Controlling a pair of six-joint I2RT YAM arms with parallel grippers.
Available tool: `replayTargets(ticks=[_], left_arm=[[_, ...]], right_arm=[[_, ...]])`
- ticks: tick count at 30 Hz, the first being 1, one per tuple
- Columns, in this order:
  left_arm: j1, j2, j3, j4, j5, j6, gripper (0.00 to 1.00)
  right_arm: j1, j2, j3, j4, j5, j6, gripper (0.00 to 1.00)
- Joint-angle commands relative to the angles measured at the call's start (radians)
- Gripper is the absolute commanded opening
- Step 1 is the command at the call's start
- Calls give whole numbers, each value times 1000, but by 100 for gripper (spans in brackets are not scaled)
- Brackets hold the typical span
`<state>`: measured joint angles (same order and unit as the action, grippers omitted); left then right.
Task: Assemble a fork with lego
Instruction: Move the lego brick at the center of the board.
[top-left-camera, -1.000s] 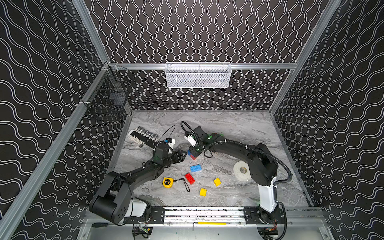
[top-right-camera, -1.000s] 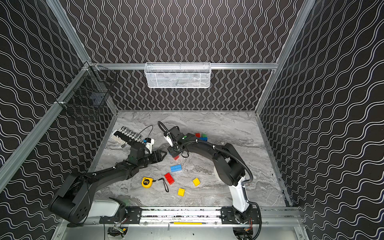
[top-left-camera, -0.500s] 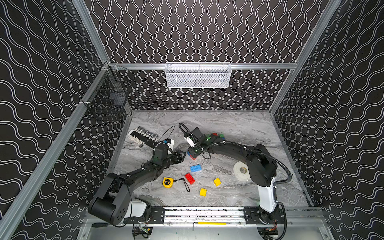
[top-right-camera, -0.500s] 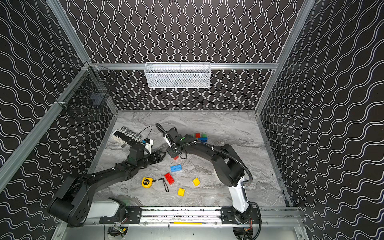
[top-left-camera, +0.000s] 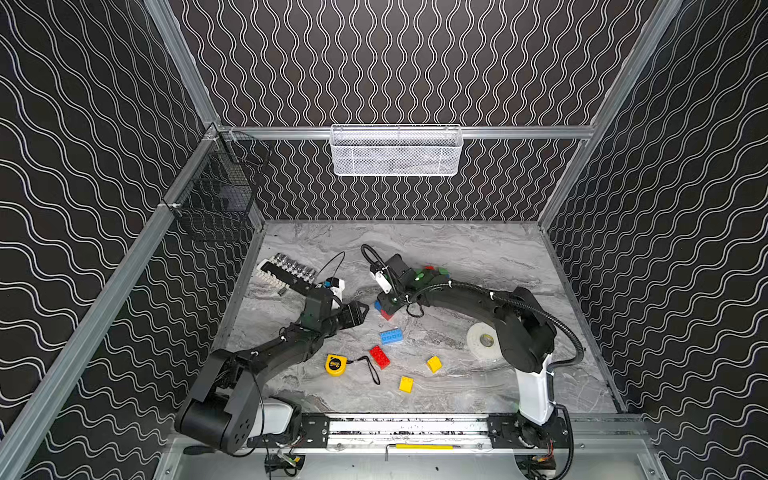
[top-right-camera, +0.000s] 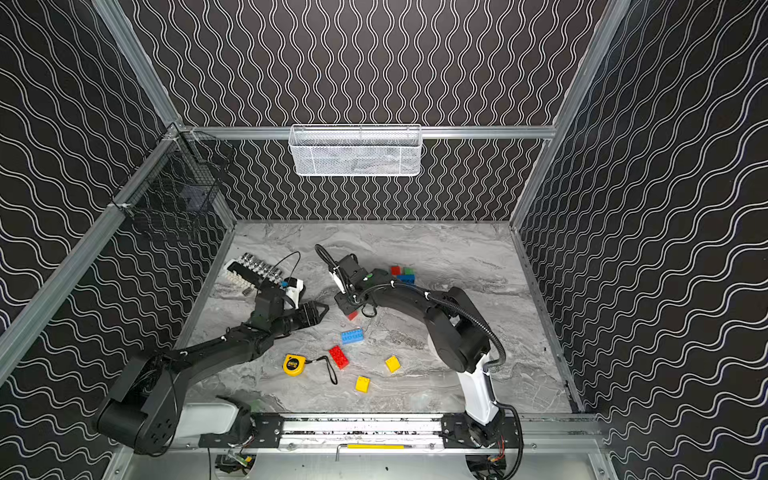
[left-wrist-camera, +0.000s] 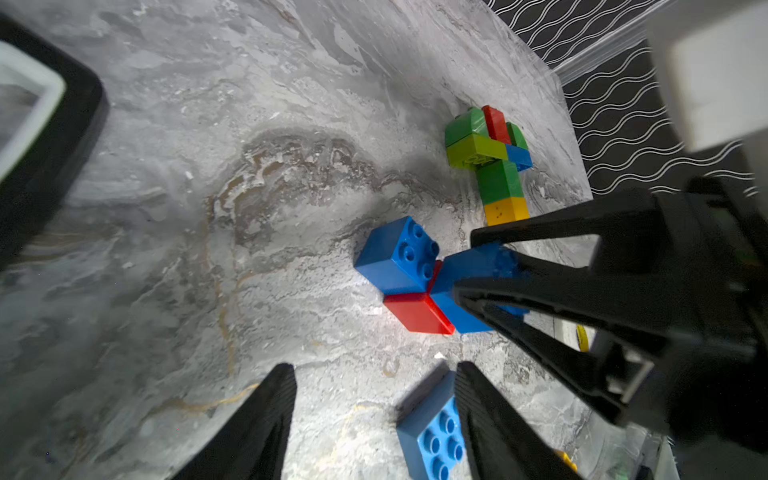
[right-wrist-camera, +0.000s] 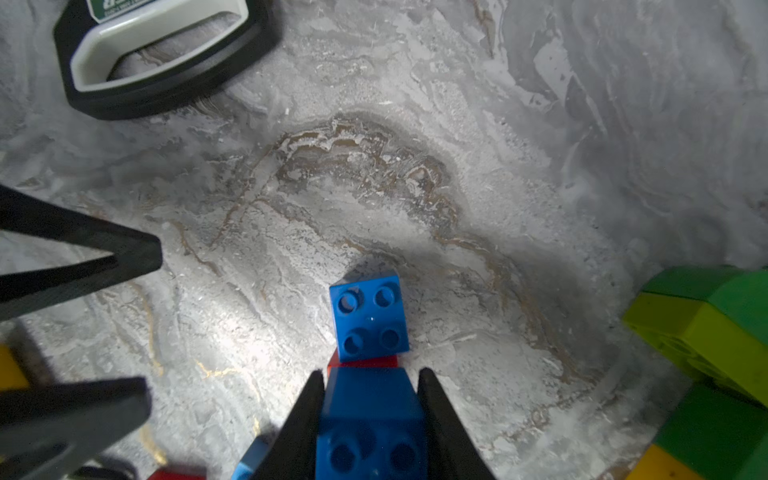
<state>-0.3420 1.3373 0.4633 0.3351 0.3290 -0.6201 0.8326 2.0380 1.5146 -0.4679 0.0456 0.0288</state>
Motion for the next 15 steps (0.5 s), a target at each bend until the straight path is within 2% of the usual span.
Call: replayTargets(ticks=[1, 6, 11, 15], left_arm=[[-32, 14, 23, -1, 42, 55, 66], [-69, 52, 31, 33, 63, 53, 66], [-70, 73, 30, 66, 69, 33, 66], [-72, 87, 36, 74, 77, 29, 66]], right_arm=[[-21, 9, -40, -321, 88, 42, 1], [-63, -72, -95, -267, 106, 117, 1], [-66, -131, -110, -193, 60, 124, 1], [-66, -172, -105, -152, 81, 129, 1]])
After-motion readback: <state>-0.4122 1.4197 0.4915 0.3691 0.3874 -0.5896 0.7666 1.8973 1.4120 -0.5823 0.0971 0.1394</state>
